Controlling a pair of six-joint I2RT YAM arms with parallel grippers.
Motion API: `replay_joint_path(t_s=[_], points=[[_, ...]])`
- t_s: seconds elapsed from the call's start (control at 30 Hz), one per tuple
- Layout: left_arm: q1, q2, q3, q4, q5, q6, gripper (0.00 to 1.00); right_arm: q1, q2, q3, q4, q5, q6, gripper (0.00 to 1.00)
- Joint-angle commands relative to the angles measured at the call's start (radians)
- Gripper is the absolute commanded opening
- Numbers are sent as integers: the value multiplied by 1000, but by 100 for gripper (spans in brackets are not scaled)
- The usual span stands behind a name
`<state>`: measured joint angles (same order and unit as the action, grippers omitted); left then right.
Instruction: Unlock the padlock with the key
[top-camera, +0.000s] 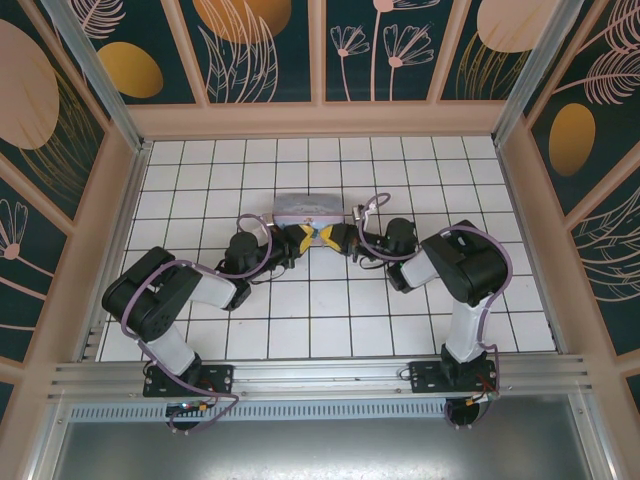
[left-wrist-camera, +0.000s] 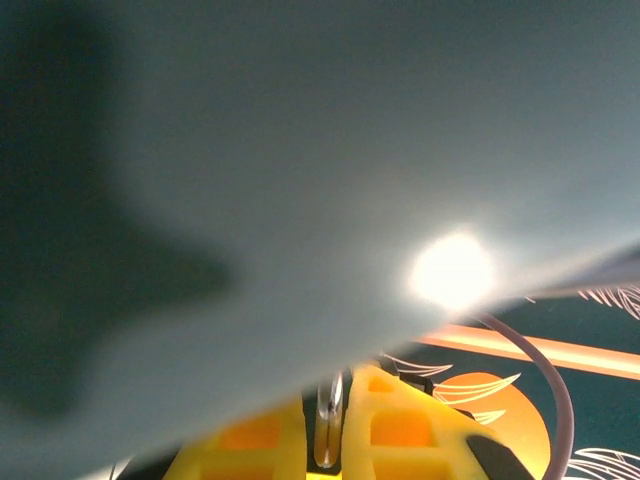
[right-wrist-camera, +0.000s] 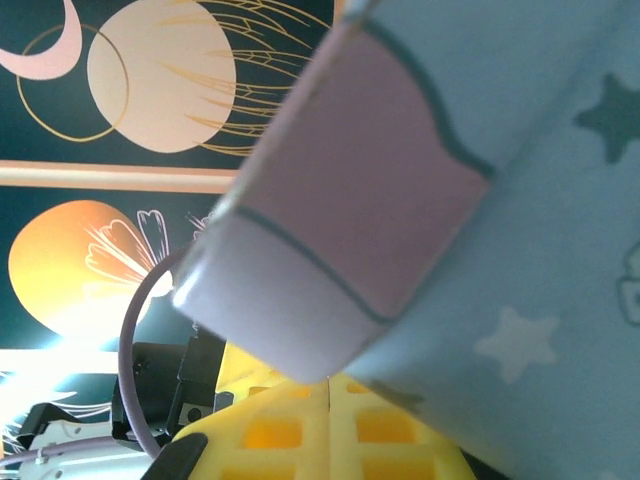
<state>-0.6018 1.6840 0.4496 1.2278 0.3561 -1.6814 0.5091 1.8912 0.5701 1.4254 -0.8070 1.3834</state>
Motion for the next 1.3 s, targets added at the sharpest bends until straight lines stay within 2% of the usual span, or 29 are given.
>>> replay_joint_path(t_s=[0.0, 0.13, 0.33, 0.5, 0.63, 0.8, 1.13, 1.27], points=[[-58, -29, 21, 133, 206, -6, 0, 32, -55, 92, -74, -29, -128, 0], [-58, -26, 24, 126, 208, 0, 0, 52, -77, 112, -126, -16, -136, 0], [-57, -34, 24, 76, 203, 35, 0, 52, -59, 103, -39, 18, 15, 0], [-58, -77, 44, -80, 186, 132, 0, 55, -59, 105, -24, 45, 94, 0], [-57, -116, 66, -205, 170, 210, 0, 67, -91, 129, -163, 48, 2, 0], [-57, -131, 70, -244, 159, 235, 0, 103, -130, 173, -328, 64, -119, 0], [-58, -119, 60, -181, 133, 188, 0, 142, -76, 130, -25, 166, 119, 0], [-57, -115, 55, -152, 136, 163, 0, 142, -82, 125, -20, 174, 115, 0]])
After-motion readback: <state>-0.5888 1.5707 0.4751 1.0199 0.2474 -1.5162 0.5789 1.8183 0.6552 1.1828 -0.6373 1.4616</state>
